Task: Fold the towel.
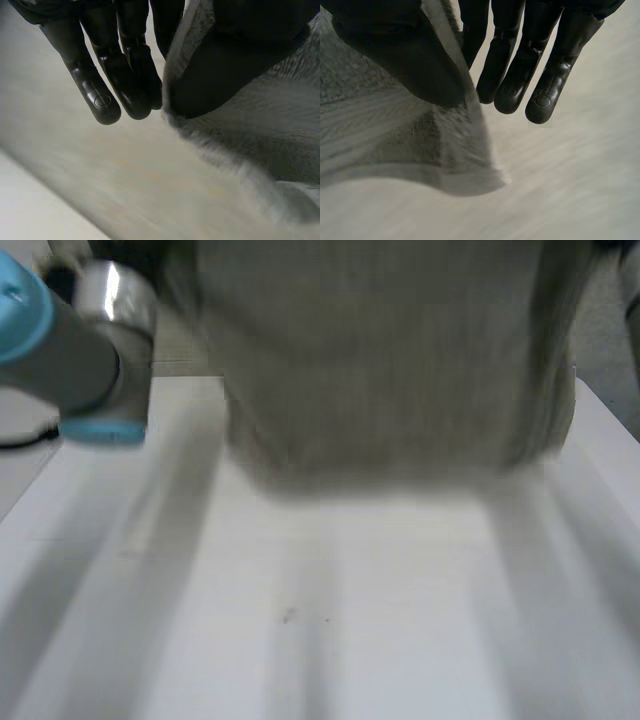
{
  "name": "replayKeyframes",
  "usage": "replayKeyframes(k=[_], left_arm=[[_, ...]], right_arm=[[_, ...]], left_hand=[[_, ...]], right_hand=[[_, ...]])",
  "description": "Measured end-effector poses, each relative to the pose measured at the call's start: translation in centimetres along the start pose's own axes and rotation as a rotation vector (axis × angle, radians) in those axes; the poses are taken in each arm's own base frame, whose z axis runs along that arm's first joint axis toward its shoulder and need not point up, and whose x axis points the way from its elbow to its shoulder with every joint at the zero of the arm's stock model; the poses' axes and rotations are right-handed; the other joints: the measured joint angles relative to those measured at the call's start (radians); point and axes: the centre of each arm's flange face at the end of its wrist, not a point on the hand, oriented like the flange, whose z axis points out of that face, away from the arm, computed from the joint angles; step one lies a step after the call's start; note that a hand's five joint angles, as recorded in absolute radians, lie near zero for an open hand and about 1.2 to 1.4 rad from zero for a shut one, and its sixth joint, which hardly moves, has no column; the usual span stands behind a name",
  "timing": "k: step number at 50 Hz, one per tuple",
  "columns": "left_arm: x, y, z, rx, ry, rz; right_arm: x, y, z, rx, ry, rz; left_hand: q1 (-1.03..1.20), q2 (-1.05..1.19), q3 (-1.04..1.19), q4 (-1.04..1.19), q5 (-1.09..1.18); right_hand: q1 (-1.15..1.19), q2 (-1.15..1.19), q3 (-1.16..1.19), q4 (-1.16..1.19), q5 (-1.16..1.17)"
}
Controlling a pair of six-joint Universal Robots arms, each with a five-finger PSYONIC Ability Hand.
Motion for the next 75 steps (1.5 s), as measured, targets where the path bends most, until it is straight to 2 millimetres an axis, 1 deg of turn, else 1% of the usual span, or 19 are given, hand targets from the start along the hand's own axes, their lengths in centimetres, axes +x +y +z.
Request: replayKeyframes(k=[2, 5, 11, 16, 17, 18, 22, 27, 30, 33, 37, 46, 52, 56, 59, 67, 69, 72, 75], left_arm=[[-2.1, -1.8, 1.7, 0.104, -0.109, -0.014], [-2.9, -2.5, 2.1, 0.144, -0.143, -0.04], [-1.2, -0.6, -0.3, 0.071, -0.052, -0.137], [2.1, 2.9, -4.9, -0.081, 0.092, -0.217], [2.1, 2.9, -4.9, -0.081, 0.092, -0.217], [3.3, 4.0, -6.7, -0.134, 0.143, -0.232], [5.3, 5.7, -9.7, -0.213, 0.224, -0.249], [9.4, 8.7, -15.9, -0.356, 0.405, -0.259], [10.8, 9.7, -19.0, -0.424, 0.487, -0.261], [11.4, 10.2, -21.3, -0.482, 0.546, -0.26], [10.9, 10.1, -23.0, -0.541, 0.591, -0.256], [5.1, 7.8, -26.1, -0.795, 0.758, -0.193], [1.1, 5.7, -29.7, -0.996, 0.99, -0.093], [-0.2, 5.0, -30.3, -1.014, 1.062, -0.048], [-0.3, 5.1, -30.0, -0.993, 1.051, -0.035], [1.3, 7.7, -25.4, -0.815, 0.866, 0.013], [1.5, 8.0, -25.0, -0.8, 0.851, 0.015], [3.6, 9.8, -22.2, -0.708, 0.754, 0.007], [5.0, 10.7, -20.9, -0.666, 0.714, -0.005]], right_arm=[[1.9, -2.4, 0.9, 0.147, 0.132, 0.019], [2.5, -3.6, 0.8, 0.228, 0.192, 0.035], [-0.2, -1.6, -1.3, 0.152, 0.086, 0.059], [-4.8, 2.4, -5.1, -0.025, -0.127, 0.08], [-4.8, 2.4, -5.1, -0.025, -0.127, 0.08], [-6.4, 3.6, -6.5, -0.074, -0.195, 0.089], [-8.8, 5.6, -8.9, -0.146, -0.302, 0.108], [-13.5, 9.4, -13.7, -0.289, -0.491, 0.143], [-15.2, 11.0, -16.2, -0.367, -0.575, 0.157], [-15.8, 11.6, -18.0, -0.433, -0.633, 0.166], [-15.3, 11.2, -18.8, -0.48, -0.673, 0.17], [-10.7, 8.4, -20.9, -0.677, -0.828, 0.159], [-7.2, 6.6, -24.0, -0.825, -1.043, 0.057], [-6.0, 6.2, -24.7, -0.832, -1.107, -0.001], [-5.8, 6.3, -24.6, -0.818, -1.103, -0.02], [-6.8, 7.7, -22.1, -0.719, -0.955, -0.037], [-7.0, 8.0, -21.8, -0.713, -0.938, -0.033], [-8.6, 9.9, -19.4, -0.663, -0.797, 0.02], [-9.5, 10.8, -18.3, -0.631, -0.738, 0.045]], left_hand=[[0.005, 0.0, 0.0, 0.0, 0.005], [0.005, 0.0, 0.0, 0.0, 0.005], [0.01, 0.0, 0.0, 0.0, 0.005], [0.01, 0.0, 0.0, 0.0, 0.005], [0.01, 0.0, 0.0, 0.0, 0.005], [0.01, 0.0, 0.0, 0.0, 0.005], [0.013, 0.0, 0.0, 0.0, 0.009], [0.018, 0.0, 0.0, 0.0, 0.009], [0.018, 0.0, 0.0, 0.0, 0.009], [0.018, 0.0, 0.0, 0.0, 0.009], [0.018, 0.0, 0.0, 0.0, 0.009], [0.018, 0.0, 0.0, 0.0, 0.009], [0.018, 0.0, 0.0, 0.0, 0.009], [0.018, 0.0, 0.0, 0.0, 0.009], [0.018, 0.0, 0.0, 0.0, 0.009], [0.018, 0.0, 0.0, 0.0, 0.009], [0.018, 0.0, 0.0, 0.0, 0.009], [0.024, 0.0, 0.0, 0.0, 0.017], [0.024, 0.0, 0.0, 0.0, 0.018]], right_hand=[[0.0, 0.0, 0.0, 0.0, 0.003], [0.0, 0.0, 0.0, 0.0, 0.005], [0.0, 0.0, 0.0, 0.0, 0.005], [0.0, 0.0, 0.0, 0.0, 0.006], [0.0, 0.0, 0.0, 0.0, 0.006], [0.0, 0.0, 0.0, 0.0, 0.006], [0.0, 0.0, 0.0, 0.0, 0.006], [0.0, 0.003, 0.001, -0.001, 0.01], [0.0, 0.004, 0.003, 0.001, 0.01], [0.0, 0.004, 0.003, 0.001, 0.01], [0.0, 0.004, 0.003, 0.001, 0.01], [0.0, 0.004, 0.003, 0.001, 0.011], [0.0, 0.004, 0.003, 0.001, 0.01], [0.0, 0.004, 0.003, 0.001, 0.01], [0.0, 0.004, 0.003, 0.001, 0.01], [0.0, 0.004, 0.003, 0.001, 0.01], [0.0, 0.004, 0.003, 0.001, 0.01], [0.0, 0.004, 0.003, 0.001, 0.011], [0.0, 0.004, 0.003, 0.001, 0.011]])
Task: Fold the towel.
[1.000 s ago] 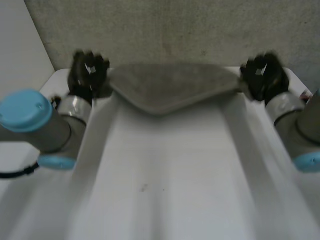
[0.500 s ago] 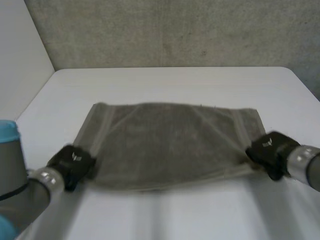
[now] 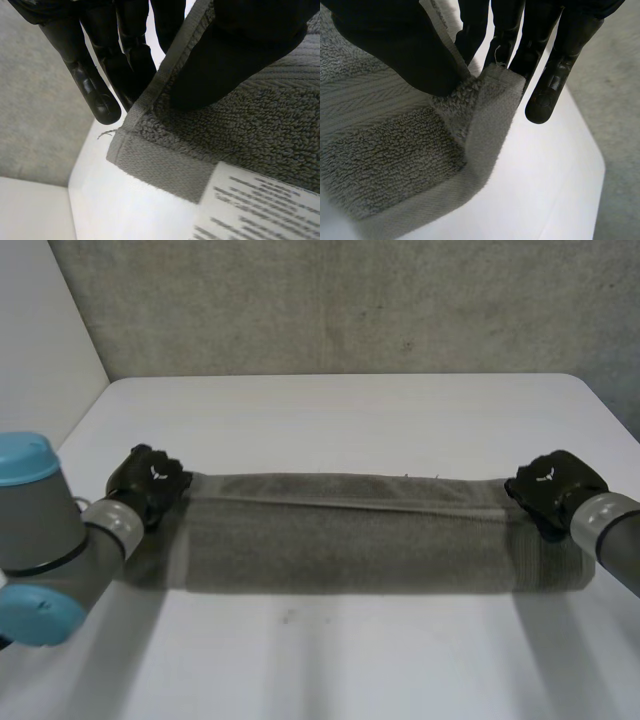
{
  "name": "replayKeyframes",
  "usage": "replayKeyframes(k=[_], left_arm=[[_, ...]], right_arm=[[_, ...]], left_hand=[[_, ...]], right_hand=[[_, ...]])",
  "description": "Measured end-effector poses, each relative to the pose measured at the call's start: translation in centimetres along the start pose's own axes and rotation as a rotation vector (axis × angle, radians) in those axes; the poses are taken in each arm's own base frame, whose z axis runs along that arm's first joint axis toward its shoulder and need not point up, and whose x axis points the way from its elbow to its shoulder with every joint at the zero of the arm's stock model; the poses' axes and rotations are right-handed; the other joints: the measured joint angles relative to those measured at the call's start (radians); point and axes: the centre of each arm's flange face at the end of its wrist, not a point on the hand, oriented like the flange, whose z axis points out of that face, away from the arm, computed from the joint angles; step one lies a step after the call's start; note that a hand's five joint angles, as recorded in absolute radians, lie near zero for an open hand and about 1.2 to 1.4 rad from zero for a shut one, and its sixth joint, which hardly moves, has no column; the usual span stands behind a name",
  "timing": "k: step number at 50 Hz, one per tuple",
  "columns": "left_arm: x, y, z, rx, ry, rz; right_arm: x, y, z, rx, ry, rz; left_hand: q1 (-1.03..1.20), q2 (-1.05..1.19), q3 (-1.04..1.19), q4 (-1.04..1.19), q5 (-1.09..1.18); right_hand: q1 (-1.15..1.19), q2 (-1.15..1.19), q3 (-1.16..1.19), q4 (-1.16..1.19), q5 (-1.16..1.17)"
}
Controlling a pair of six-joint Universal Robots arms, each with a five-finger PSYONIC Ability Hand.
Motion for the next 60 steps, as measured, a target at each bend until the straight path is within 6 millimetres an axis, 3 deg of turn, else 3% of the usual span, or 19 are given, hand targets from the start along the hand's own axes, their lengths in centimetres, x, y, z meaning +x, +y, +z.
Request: replayKeyframes(k=[5, 6, 8, 9, 11, 13, 18, 19, 20, 21, 22, 23, 24, 29, 34, 39, 44, 51, 60], left_arm=[[0.3, -0.3, 3.4, 0.06, -0.043, -0.008], [0.5, -0.4, 4.6, 0.076, -0.053, -0.006], [0.6, -0.4, 5.0, 0.08, -0.056, -0.005], [0.9, -0.3, 6.7, 0.099, -0.069, -0.001], [1.0, -0.3, 7.1, 0.104, -0.073, 0.0], [1.2, -0.1, 9.2, 0.125, -0.093, 0.006], [1.6, 0.1, 11.1, 0.147, -0.112, 0.012], [1.8, 0.1, 11.4, 0.153, -0.114, 0.014], [2.0, 0.1, 11.5, 0.154, -0.113, 0.016], [2.0, 0.1, 11.5, 0.154, -0.113, 0.016], [2.2, 0.0, 11.6, 0.158, -0.11, 0.018], [2.5, -0.1, 11.5, 0.162, -0.106, 0.019], [2.7, -0.2, 11.4, 0.162, -0.102, 0.02], [2.8, -0.8, 10.5, 0.165, -0.092, 0.018], [2.1, -1.7, 8.7, 0.164, -0.097, 0.003], [1.1, -2.5, 6.6, 0.168, -0.104, -0.03], [0.6, -3.0, 4.5, 0.172, -0.102, -0.082], [0.4, -3.2, 0.8, 0.171, -0.078, -0.25], [1.0, -2.7, -0.6, 0.177, -0.063, -0.404]], right_arm=[[-0.5, -0.2, 3.0, 0.065, 0.059, 0.004], [-0.8, -0.2, 4.4, 0.084, 0.077, -0.004], [-0.9, -0.2, 4.8, 0.09, 0.085, -0.007], [-1.3, -0.1, 6.7, 0.113, 0.111, -0.018], [-1.4, -0.1, 7.2, 0.12, 0.119, -0.021], [-1.7, 0.2, 9.4, 0.147, 0.154, -0.031], [-1.9, 0.7, 11.6, 0.17, 0.196, -0.035], [-1.9, 0.8, 12.1, 0.169, 0.211, -0.034], [-1.9, 0.9, 12.3, 0.167, 0.218, -0.033], [-1.9, 0.9, 12.3, 0.167, 0.218, -0.033], [-1.8, 1.0, 12.4, 0.16, 0.229, -0.028], [-1.6, 1.0, 12.4, 0.153, 0.242, -0.019], [-1.4, 0.9, 12.2, 0.15, 0.251, -0.008], [-0.2, -0.1, 10.9, 0.165, 0.281, 0.054], [1.7, -1.9, 8.5, 0.224, 0.301, 0.162], [2.3, -2.6, 6.0, 0.229, 0.264, 0.231], [2.2, -1.8, 4.4, 0.16, 0.21, 0.264], [0.7, 2.0, 2.4, -0.073, 0.066, 0.326], [-0.6, 4.7, 3.4, -0.096, -0.006, 0.354]], left_hand=[[0.005, 0.0, 0.0, 0.0, 0.0], [0.006, 0.0, 0.0, 0.0, 0.0], [0.007, 0.0, 0.0, 0.0, 0.0], [0.008, 0.0, 0.0, 0.0, 0.0], [0.008, 0.0, 0.0, 0.0, 0.0], [0.009, 0.0, 0.0, 0.0, 0.0], [0.006, -0.013, -0.011, -0.013, -0.008], [-0.277, -0.305, -0.299, -0.282, -0.269], [-0.431, -0.427, -0.395, -0.399, -0.395], [-0.431, -0.427, -0.395, -0.399, -0.395], [-0.682, -0.635, -0.597, -0.608, -0.61], [-0.886, -0.895, -0.868, -0.88, -0.873], [-0.92, -0.953, -0.948, -0.949, -0.927], [-0.983, -1.013, -1.01, -1.01, -0.987], [-1.011, -1.046, -1.044, -1.037, -1.006], [-1.016, -1.05, -1.046, -1.037, -1.008], [-1.016, -1.051, -1.05, -1.037, -1.009], [-1.016, -1.051, -1.05, -1.037, -1.011], [-1.016, -1.052, -1.05, -1.037, -1.011]], right_hand=[[0.0, 0.0, 0.0, 0.0, 0.004], [0.0, 0.0, 0.0, 0.0, 0.004], [0.0, 0.0, 0.0, 0.0, 0.004], [0.0, 0.0, 0.0, 0.0, 0.004], [0.0, 0.0, 0.0, 0.0, 0.004], [0.0, 0.0, 0.0, 0.0, 0.004], [-0.009, -0.009, -0.002, -0.002, 0.002], [-0.387, -0.418, -0.41, -0.391, -0.358], [-0.443, -0.479, -0.45, -0.452, -0.416], [-0.443, -0.479, -0.45, -0.452, -0.416], [-0.627, -0.7, -0.669, -0.672, -0.635], [-0.739, -0.915, -0.916, -0.922, -0.888], [-0.739, -0.915, -0.916, -0.922, -0.888], [-0.746, -0.959, -0.974, -0.961, -0.942], [-0.746, -0.959, -0.974, -0.961, -0.944], [-0.746, -0.959, -0.974, -0.961, -0.944], [-0.746, -0.959, -0.974, -0.961, -0.945], [-0.597, -0.772, -0.774, -0.781, -0.774], [-0.459, -0.599, -0.605, -0.614, -0.618]])
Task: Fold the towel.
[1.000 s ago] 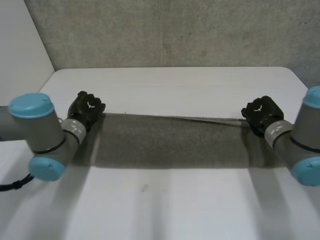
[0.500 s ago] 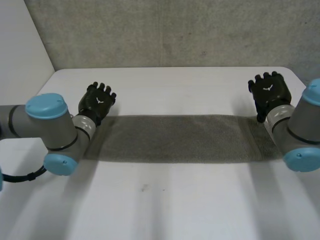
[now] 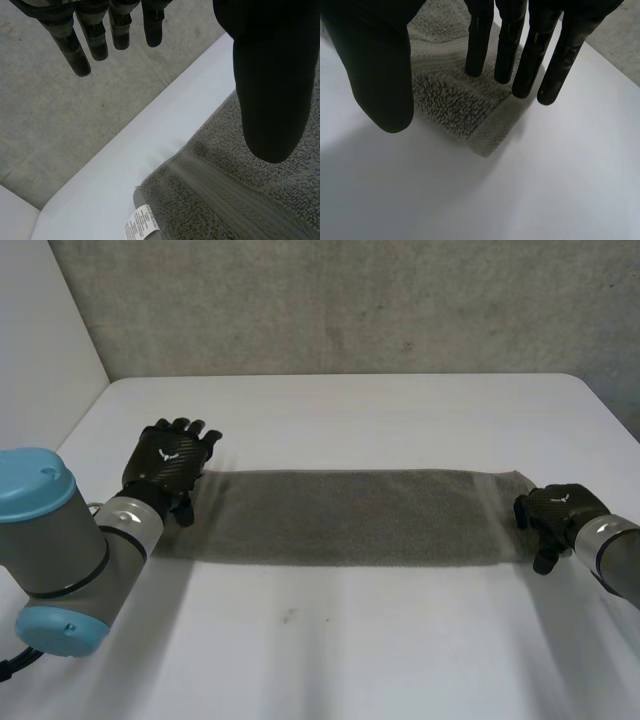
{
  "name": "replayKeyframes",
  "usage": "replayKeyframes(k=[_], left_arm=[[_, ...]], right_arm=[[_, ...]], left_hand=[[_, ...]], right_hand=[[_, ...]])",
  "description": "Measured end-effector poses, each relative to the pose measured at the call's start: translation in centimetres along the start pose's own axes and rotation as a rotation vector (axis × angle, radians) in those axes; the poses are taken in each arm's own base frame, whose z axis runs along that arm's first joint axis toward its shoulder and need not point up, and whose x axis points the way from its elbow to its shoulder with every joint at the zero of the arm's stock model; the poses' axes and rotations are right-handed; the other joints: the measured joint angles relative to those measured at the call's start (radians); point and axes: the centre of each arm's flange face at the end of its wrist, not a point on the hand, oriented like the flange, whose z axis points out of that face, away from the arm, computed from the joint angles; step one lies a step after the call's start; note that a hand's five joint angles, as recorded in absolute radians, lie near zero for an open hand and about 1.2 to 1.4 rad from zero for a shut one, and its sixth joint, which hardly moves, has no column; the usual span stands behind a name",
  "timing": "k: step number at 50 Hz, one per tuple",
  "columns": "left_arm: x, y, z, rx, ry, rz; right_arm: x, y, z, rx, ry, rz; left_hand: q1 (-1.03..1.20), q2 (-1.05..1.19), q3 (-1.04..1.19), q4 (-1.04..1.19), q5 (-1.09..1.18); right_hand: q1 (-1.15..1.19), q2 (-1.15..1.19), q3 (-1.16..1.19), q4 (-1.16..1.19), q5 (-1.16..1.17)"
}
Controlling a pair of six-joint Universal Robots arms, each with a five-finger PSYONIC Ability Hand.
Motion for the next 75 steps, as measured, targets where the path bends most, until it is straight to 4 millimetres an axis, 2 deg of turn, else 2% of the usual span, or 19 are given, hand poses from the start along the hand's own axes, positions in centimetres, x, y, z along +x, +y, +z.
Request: replayKeyframes(k=[5, 6, 8, 14, 24, 30, 31, 39, 40, 41, 45, 46, 48, 50, 54, 56, 59, 67, 75], left_arm=[[0.0, 0.1, 0.0, 0.009, -0.004, -0.009], [0.0, 0.1, 0.1, 0.011, -0.006, -0.009], [0.0, 0.1, 0.1, 0.013, -0.007, -0.007], [0.0, 0.2, 0.1, 0.011, -0.008, -0.005], [-0.1, -0.1, -0.4, 0.014, -0.01, -0.007], [-0.1, -0.2, -0.4, 0.018, -0.011, -0.008], [-0.1, -0.3, -0.5, 0.02, -0.013, -0.009], [-0.4, -0.2, -0.4, 0.02, -0.02, -0.011], [-0.4, -0.2, -0.3, 0.019, -0.022, -0.011], [-0.5, -0.2, -0.3, 0.019, -0.024, -0.012], [-0.5, -0.2, -0.3, 0.018, -0.023, -0.012], [-0.4, -0.1, -0.4, 0.017, -0.022, -0.012], [-0.4, -0.1, -0.4, 0.016, -0.021, -0.012], [-0.3, -0.1, -0.4, 0.015, -0.018, -0.012], [-0.1, -0.1, -0.5, 0.014, -0.014, -0.012], [0.0, -0.1, -0.5, 0.013, -0.01, -0.012], [0.3, 0.0, -0.5, 0.016, -0.003, -0.012], [2.2, -1.0, -0.5, 0.073, 0.036, -0.009], [6.7, -5.6, -1.1, 0.23, 0.15, -0.102]], right_arm=[[0.0, 0.6, 1.0, 0.025, 0.004, -0.004], [0.2, 0.9, 1.5, 0.041, 0.017, -0.01], [0.4, 1.0, 1.8, 0.05, 0.026, -0.016], [1.5, 1.7, 2.7, 0.044, 0.082, -0.085], [10.0, 1.9, 1.9, -0.107, 0.523, -0.407], [10.2, 0.0, 1.6, -0.027, 0.576, -0.422], [7.9, -3.4, 1.0, 0.144, 0.544, -0.388], [-0.5, -8.7, -0.7, 0.45, 0.304, -0.32], [-2.3, -9.4, -1.1, 0.498, 0.245, -0.318], [-7.2, -10.6, -2.3, 0.612, 0.087, -0.326], [-12.7, -10.8, -3.7, 0.71, -0.096, -0.359], [-16.0, -10.4, -4.4, 0.752, -0.206, -0.384], [-17.5, -10.0, -4.7, 0.765, -0.256, -0.396], [-21.2, -8.3, -5.2, 0.773, -0.375, -0.427], [-23.5, -6.7, -5.3, 0.753, -0.447, -0.445], [-24.5, -5.7, -5.3, 0.726, -0.479, -0.45], [-24.5, -5.5, -5.4, 0.702, -0.477, -0.438], [-21.3, -7.4, -5.4, 0.657, -0.402, -0.319], [-12.4, -7.6, -5.1, 0.458, -0.302, 0.088]], left_hand=[[0.0, 0.0, 0.0, 0.0, 0.0], [0.0, 0.0, 0.0, 0.0, 0.0], [0.0, 0.0, 0.0, 0.0, 0.0], [0.0, 0.0, 0.0, 0.0, 0.0], [0.0, -0.001, 0.0, 0.0, 0.0], [0.0, -0.001, 0.0, 0.0, 0.0], [0.0, -0.001, 0.0, 0.0, 0.0], [0.0, -0.001, 0.0, 0.0, 0.0], [0.0, -0.001, 0.0, 0.0, 0.0], [0.0, -0.001, 0.0, 0.0, 0.0], [0.0, -0.001, 0.0, 0.0, 0.0], [0.0, -0.001, 0.0, 0.0, 0.0], [0.0, -0.001, 0.0, 0.0, 0.0], [0.0, -0.001, 0.0, 0.0, 0.0], [0.0, -0.001, 0.0, 0.0, 0.0], [0.0, -0.001, 0.0, 0.0, 0.0], [0.0, -0.001, 0.0, 0.0, 0.0], [0.0, -0.001, 0.0, 0.0, 0.0], [0.0, -0.001, 0.0, 0.0, 0.0]], right_hand=[[0.143, 0.168, 0.154, 0.155, 0.148], [0.366, 0.451, 0.448, 0.441, 0.428], [0.437, 0.548, 0.542, 0.551, 0.534], [0.451, 0.593, 0.59, 0.608, 0.578], [0.451, 0.593, 0.597, 0.609, 0.593], [0.451, 0.593, 0.597, 0.609, 0.596], [0.451, 0.593, 0.604, 0.609, 0.597], [0.451, 0.593, 0.613, 0.612, 0.597], [0.451, 0.593, 0.613, 0.612, 0.597], [0.457, 0.593, 0.613, 0.612, 0.598], [0.458, 0.593, 0.613, 0.612, 0.598], [0.458, 0.593, 0.613, 0.612, 0.598], [0.458, 0.593, 0.613, 0.612, 0.598], [0.458, 0.593, 0.613, 0.612, 0.598], [0.422, 0.517, 0.537, 0.537, 0.542], [0.118, 0.178, 0.188, 0.187, 0.225], [-0.249, -0.283, -0.264, -0.266, -0.213], [-0.288, -0.361, -0.369, -0.348, -0.318], [-0.288, -0.361, -0.369, -0.348, -0.327]])
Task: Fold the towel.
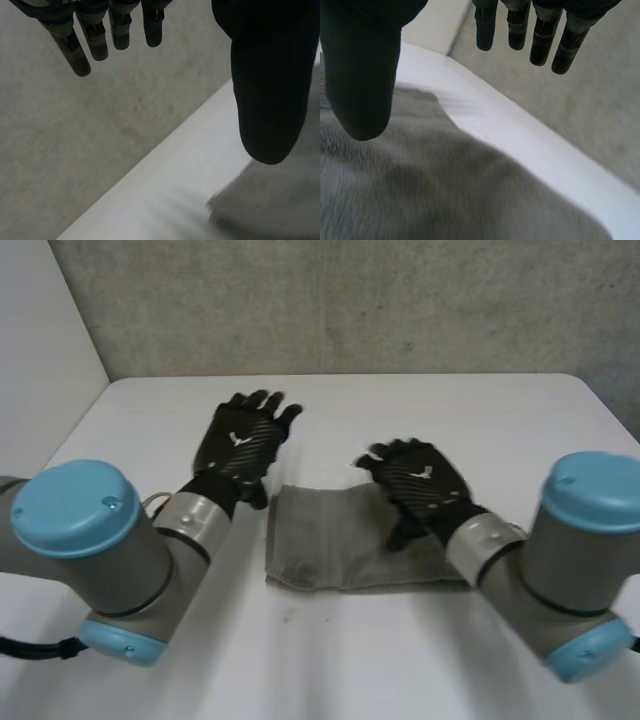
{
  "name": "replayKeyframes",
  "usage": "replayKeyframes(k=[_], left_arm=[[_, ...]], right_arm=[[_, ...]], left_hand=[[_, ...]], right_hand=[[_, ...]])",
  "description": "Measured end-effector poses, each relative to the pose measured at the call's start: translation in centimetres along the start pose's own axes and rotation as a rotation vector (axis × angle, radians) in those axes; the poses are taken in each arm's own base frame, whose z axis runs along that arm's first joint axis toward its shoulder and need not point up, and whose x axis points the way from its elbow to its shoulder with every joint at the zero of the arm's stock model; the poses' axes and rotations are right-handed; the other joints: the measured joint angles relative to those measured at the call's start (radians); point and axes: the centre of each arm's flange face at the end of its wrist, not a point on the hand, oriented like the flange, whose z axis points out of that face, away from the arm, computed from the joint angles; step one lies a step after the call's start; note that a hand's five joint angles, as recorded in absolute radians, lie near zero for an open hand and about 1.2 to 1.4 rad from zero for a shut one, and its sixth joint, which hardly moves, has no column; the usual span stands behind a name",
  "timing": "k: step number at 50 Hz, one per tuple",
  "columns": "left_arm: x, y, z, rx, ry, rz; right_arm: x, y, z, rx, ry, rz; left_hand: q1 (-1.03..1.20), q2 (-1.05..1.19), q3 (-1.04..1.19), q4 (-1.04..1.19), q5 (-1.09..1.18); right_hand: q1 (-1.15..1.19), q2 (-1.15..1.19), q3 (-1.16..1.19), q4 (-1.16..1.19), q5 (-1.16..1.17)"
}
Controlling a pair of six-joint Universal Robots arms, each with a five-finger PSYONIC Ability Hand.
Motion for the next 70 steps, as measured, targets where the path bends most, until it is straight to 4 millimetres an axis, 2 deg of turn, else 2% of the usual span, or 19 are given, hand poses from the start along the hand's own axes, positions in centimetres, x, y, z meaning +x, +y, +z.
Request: replayKeyframes(k=[5, 9, 16, 17, 22, 28, 32, 38, 41, 43, 49, 51, 52, 55, 56, 58, 61, 66, 70], left_arm=[[2.0, -0.5, 0.6, 0.013, 0.048, -0.069], [3.9, 1.1, 0.9, -0.047, 0.094, -0.101], [5.2, 4.8, 0.8, -0.19, 0.096, -0.089], [5.2, 5.1, 0.8, -0.202, 0.093, -0.087], [5.1, 6.3, 0.1, -0.269, 0.07, -0.067], [4.6, 6.2, -0.9, -0.305, 0.048, -0.058], [4.1, 5.0, -1.5, -0.291, 0.033, -0.061], [1.9, 1.9, -2.1, -0.227, -0.041, -0.068], [0.4, 1.2, -2.2, -0.212, -0.093, -0.07], [-1.9, 0.8, -2.3, -0.208, -0.168, -0.072], [-5.4, 1.0, -2.5, -0.225, -0.277, -0.073], [-5.8, 1.2, -2.6, -0.231, -0.288, -0.074], [-5.9, 1.3, -2.6, -0.235, -0.29, -0.075], [-5.8, 1.3, -2.6, -0.235, -0.285, -0.077], [-5.4, 1.2, -2.6, -0.227, -0.275, -0.084], [-5.4, 1.2, -2.6, -0.227, -0.275, -0.084], [-3.9, 0.1, -2.1, -0.179, -0.223, -0.124], [-1.7, -1.1, -1.5, -0.134, -0.147, -0.194], [0.0, -1.3, -1.4, -0.13, -0.097, -0.247]], right_arm=[[2.7, 1.9, -1.7, -0.127, 0.075, 0.088], [4.4, 4.0, -3.0, -0.23, 0.129, 0.103], [5.9, 6.7, -3.8, -0.312, 0.164, -0.011], [6.1, 6.8, -3.7, -0.311, 0.168, -0.033], [7.0, 6.9, -3.2, -0.29, 0.193, -0.16], [7.5, 4.7, -1.9, -0.209, 0.242, -0.324], [4.7, 1.4, -0.7, -0.092, 0.201, -0.407], [-3.6, -1.7, 0.1, 0.068, 0.01, -0.469], [-6.7, -1.6, -0.1, 0.102, -0.075, -0.479], [-10.3, -0.9, -0.7, 0.131, -0.183, -0.488], [-15.5, 2.1, -2.3, 0.136, -0.379, -0.495], [-16.1, 2.7, -2.5, 0.131, -0.405, -0.491], [-16.2, 2.7, -2.5, 0.132, -0.405, -0.483], [-15.8, 2.4, -2.3, 0.133, -0.39, -0.472], [-14.3, 1.2, -1.7, 0.139, -0.328, -0.427], [-14.3, 1.2, -1.7, 0.139, -0.328, -0.427], [-9.7, -1.7, -0.6, 0.152, -0.172, -0.239], [-5.1, -3.6, -0.1, 0.138, -0.061, 0.037], [-3.2, -3.8, 0.2, 0.107, -0.03, 0.155]], left_hand=[[0.0, 0.002, 0.002, 0.0, 0.0], [0.0, 0.005, 0.002, 0.0, 0.0], [0.0, 0.006, 0.002, 0.0, 0.0], [0.0, 0.006, 0.002, 0.0, 0.0], [0.0, 0.006, 0.002, 0.0, 0.0], [0.0, 0.008, 0.006, 0.0, 0.0], [0.0, 0.009, 0.006, 0.0, 0.0], [0.0, 0.009, 0.006, 0.0, 0.0], [0.0, 0.009, 0.006, 0.0, 0.0], [0.0, 0.009, 0.006, 0.0, 0.0], [0.0, 0.009, 0.006, 0.0, 0.0], [0.0, 0.009, 0.006, 0.0, 0.0], [0.0, 0.008, 0.006, 0.0, 0.0], [0.0, 0.008, 0.006, 0.0, 0.0], [0.0, 0.008, 0.006, 0.0, 0.0], [0.0, 0.008, 0.006, 0.0, 0.0], [0.0, 0.009, 0.006, 0.0, 0.0], [0.004, 0.015, 0.013, 0.0, 0.0], [0.004, 0.026, 0.025, 0.0, 0.0]], right_hand=[[0.0, 0.0, 0.0, 0.0, 0.0], [0.014, 0.019, 0.022, 0.013, 0.013], [0.418, 0.483, 0.486, 0.469, 0.45], [0.695, 0.904, 0.905, 0.89, 0.853], [0.702, 0.946, 0.967, 0.957, 0.909], [0.719, 0.946, 0.967, 0.957, 0.92], [0.719, 0.946, 0.967, 0.958, 0.927], [0.719, 0.946, 0.967, 0.958, 0.93], [0.719, 0.946, 0.967, 0.958, 0.931], [0.719, 0.946, 0.967, 0.958, 0.931], [0.719, 0.943, 0.966, 0.957, 0.931], [0.475, 0.66, 0.678, 0.665, 0.668], [0.134, 0.258, 0.283, 0.269, 0.29], [0.06, 0.115, 0.133, 0.116, 0.135], [0.005, 0.008, 0.008, 0.004, 0.017], [0.005, 0.008, 0.008, 0.004, 0.017], [0.001, 0.0, -0.002, 0.0, 0.0], [0.001, 0.0, -0.002, 0.0, -0.001], [0.001, 0.0, -0.002, 0.0, -0.001]])
